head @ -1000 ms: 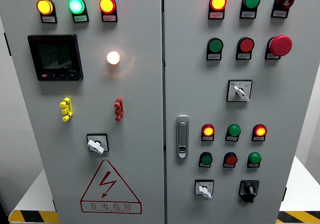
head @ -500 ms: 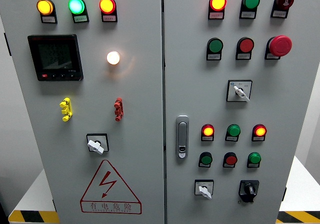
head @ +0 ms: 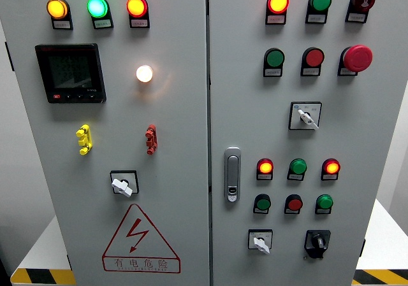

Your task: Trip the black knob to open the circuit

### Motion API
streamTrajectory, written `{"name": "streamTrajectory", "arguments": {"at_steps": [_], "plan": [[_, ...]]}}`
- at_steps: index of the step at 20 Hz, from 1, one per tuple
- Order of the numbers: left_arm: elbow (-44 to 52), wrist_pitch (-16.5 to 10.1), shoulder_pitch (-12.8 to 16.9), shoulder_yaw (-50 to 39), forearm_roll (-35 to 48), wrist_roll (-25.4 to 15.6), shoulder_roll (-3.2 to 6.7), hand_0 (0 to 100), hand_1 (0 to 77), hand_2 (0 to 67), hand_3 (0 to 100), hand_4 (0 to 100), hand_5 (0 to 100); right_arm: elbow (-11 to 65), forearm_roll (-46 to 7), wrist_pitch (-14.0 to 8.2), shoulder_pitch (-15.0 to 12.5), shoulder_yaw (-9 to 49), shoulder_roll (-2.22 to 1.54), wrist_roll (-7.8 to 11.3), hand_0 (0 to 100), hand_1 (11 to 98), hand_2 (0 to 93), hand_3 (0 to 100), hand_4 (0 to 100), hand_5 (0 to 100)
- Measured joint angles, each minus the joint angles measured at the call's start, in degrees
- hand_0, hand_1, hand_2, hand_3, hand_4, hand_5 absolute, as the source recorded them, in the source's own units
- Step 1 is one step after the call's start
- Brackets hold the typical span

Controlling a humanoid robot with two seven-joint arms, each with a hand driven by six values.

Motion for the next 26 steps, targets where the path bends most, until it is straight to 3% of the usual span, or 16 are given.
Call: {"name": "streamTrajectory", "arguments": {"at_steps": [1,2,4,11,14,19,22,26], "plan": [[0.0,0.0,0.0,0.0,0.0,0.0,0.01,0,3.1,12.9,21,7,2,0.6,-4.4,0.2,0.1,4.4,0.53,-0.01,69,35.0,7.3,18,15,18],[0.0,0.0,0.0,0.0,0.0,0.0,0.01,0,3.1,12.9,21,7,2,1.9,-8.7,0.8,0.1,8.6,0.82,-0.02,69,35.1,7.3,18,15,18],[0.0,0.0,0.0,0.0,0.0,0.0,0.01,0,3.1,12.9,21,7,2,6.4,-15.4,2.5,-0.1,14.4,1.07,0.03,69,35.1,7.2,18,15,18],[0.0,0.0,0.0,0.0,0.0,0.0,-0.02,0,3.2,12.9,21,7,2,25.8,-20.0,3.9,-0.2,27.6,1.21,0.63,67,39.3,6.8,26,21,29],[0.0,0.0,0.0,0.0,0.0,0.0,-0.02,0,3.2,12.9,21,7,2,39.7,-20.3,3.9,-2.0,27.8,1.19,0.22,66,41.0,6.6,29,23,33],[0.0,0.0,0.0,0.0,0.0,0.0,0.0,0,3.4,12.9,21,7,2,60.6,-20.4,2.7,-4.7,23.2,1.2,0.0,68,41.8,5.3,33,29,42],[0.0,0.0,0.0,0.0,0.0,0.0,-0.05,0,3.3,12.9,21,7,2,68.5,-20.3,-0.5,-4.6,20.4,1.49,0.0,69,43.1,4.6,40,39,53],[0.0,0.0,0.0,0.0,0.0,0.0,0.0,0,3.3,12.9,21,7,2,78.0,-20.4,-6.6,-3.4,17.2,1.68,-0.04,69,45.2,4.0,59,66,73]]}}
